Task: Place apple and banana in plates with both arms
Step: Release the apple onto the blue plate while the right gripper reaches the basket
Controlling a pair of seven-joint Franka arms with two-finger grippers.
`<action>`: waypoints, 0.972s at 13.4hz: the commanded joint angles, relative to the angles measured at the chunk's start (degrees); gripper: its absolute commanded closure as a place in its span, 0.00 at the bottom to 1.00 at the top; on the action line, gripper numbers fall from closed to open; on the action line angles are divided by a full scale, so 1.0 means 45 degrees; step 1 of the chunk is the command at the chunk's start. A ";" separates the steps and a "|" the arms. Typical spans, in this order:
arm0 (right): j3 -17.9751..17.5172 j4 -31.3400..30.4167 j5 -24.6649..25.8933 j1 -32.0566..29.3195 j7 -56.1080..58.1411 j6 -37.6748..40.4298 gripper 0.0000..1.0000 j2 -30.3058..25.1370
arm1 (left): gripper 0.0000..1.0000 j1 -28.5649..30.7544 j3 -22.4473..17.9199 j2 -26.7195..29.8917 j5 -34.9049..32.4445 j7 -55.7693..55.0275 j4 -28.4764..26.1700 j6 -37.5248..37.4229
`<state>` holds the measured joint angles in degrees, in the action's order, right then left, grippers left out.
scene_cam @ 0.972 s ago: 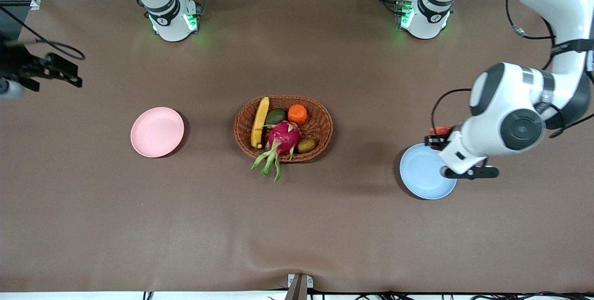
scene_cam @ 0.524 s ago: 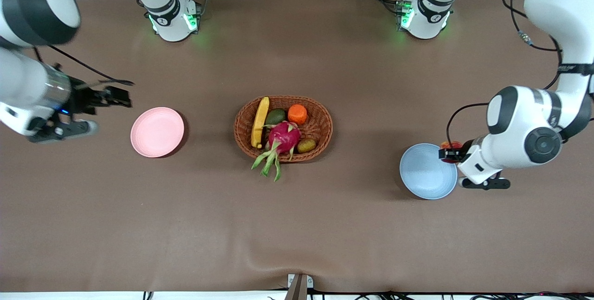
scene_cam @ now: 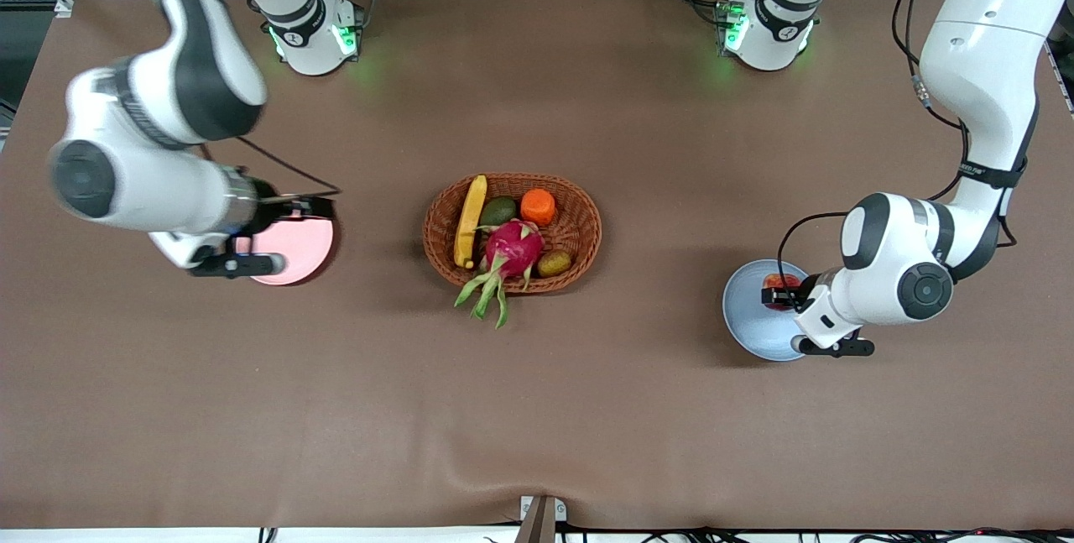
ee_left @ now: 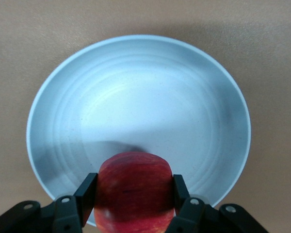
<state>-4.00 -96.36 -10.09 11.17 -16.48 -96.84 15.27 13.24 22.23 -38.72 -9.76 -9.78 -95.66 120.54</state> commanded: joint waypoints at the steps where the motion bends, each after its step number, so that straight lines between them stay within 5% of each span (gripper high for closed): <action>1: 0.0087 -0.0207 -0.0140 0.0914 -0.1492 -0.0955 0.00 0.0862 | 0.10 -0.0051 -0.0019 -0.0010 0.0020 0.0142 0.0164 0.0107; 2: 0.0087 -0.0383 -0.0218 0.1207 -0.1958 -0.1386 0.00 0.1078 | 0.00 -0.0070 -0.0019 0.0029 -0.0058 0.0181 0.0164 0.0108; 8: 0.0107 -0.2141 -0.2322 0.2204 -0.2510 -0.4043 0.02 0.1820 | 0.00 -0.0109 0.0040 0.1725 -0.0078 0.0122 0.0591 -0.1041; 13: 0.0107 -0.2123 -0.2445 0.2928 -0.4090 -0.4710 0.12 0.2525 | 0.00 -0.0187 0.0099 0.3170 -0.0330 0.0122 0.1823 -0.3209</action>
<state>-4.05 -105.69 -19.72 23.34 -33.07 -117.31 26.49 12.77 22.92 -27.14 -9.96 -9.68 -88.49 109.22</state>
